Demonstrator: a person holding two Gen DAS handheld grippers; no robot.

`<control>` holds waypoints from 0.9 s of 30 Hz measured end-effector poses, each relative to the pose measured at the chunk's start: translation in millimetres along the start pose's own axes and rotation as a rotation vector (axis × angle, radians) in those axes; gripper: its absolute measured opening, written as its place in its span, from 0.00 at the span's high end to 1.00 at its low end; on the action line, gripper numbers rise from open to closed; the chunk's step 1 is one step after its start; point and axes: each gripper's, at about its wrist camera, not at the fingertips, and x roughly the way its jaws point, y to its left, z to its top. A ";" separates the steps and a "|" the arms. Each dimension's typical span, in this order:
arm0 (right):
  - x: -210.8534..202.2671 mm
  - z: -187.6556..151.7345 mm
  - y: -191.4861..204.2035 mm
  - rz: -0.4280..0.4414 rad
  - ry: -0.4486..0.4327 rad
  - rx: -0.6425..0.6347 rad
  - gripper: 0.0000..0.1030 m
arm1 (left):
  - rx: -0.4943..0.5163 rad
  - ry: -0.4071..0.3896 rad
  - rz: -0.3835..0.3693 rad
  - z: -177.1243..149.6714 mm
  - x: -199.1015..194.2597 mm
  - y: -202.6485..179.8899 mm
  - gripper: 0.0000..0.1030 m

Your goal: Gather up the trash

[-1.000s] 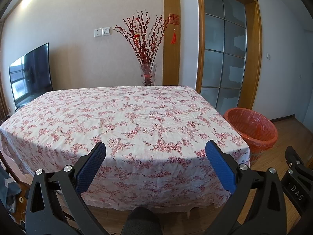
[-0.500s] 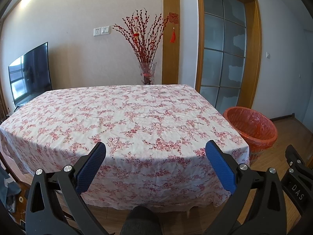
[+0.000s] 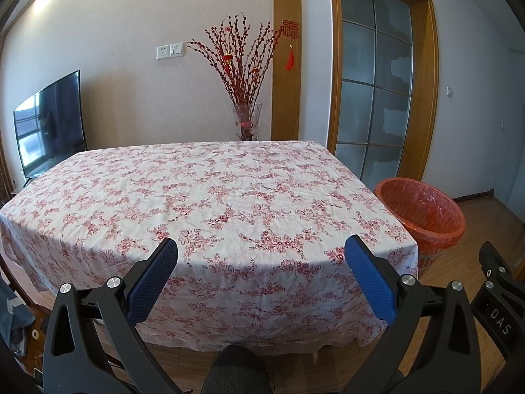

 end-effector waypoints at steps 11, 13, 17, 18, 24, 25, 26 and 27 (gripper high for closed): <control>0.1 -0.2 0.1 0.000 0.001 0.000 0.04 | 0.000 0.002 0.001 -0.1 0.2 -0.4 0.03; 0.0 -0.2 0.3 0.000 0.000 0.000 0.04 | 0.000 0.003 0.002 -1.2 0.6 -0.2 0.03; -0.2 -0.2 0.9 0.000 0.000 0.000 0.04 | 0.003 0.009 0.001 -2.9 3.1 1.0 0.03; 0.0 -0.2 0.6 0.000 0.000 0.000 0.04 | 0.003 0.010 0.002 -3.3 3.2 0.9 0.03; 0.1 -0.3 0.2 0.000 0.000 0.000 0.04 | 0.004 0.017 0.000 -3.6 5.9 4.1 0.03; 0.0 -0.3 0.6 0.000 0.000 -0.001 0.04 | 0.004 0.018 -0.001 -3.9 5.9 4.2 0.03; -0.1 -0.2 0.8 0.000 0.000 -0.001 0.04 | 0.005 0.019 -0.001 -4.2 5.9 4.3 0.03; 0.0 -0.2 0.4 0.000 0.000 0.000 0.04 | 0.006 0.020 -0.001 -4.3 6.3 4.6 0.03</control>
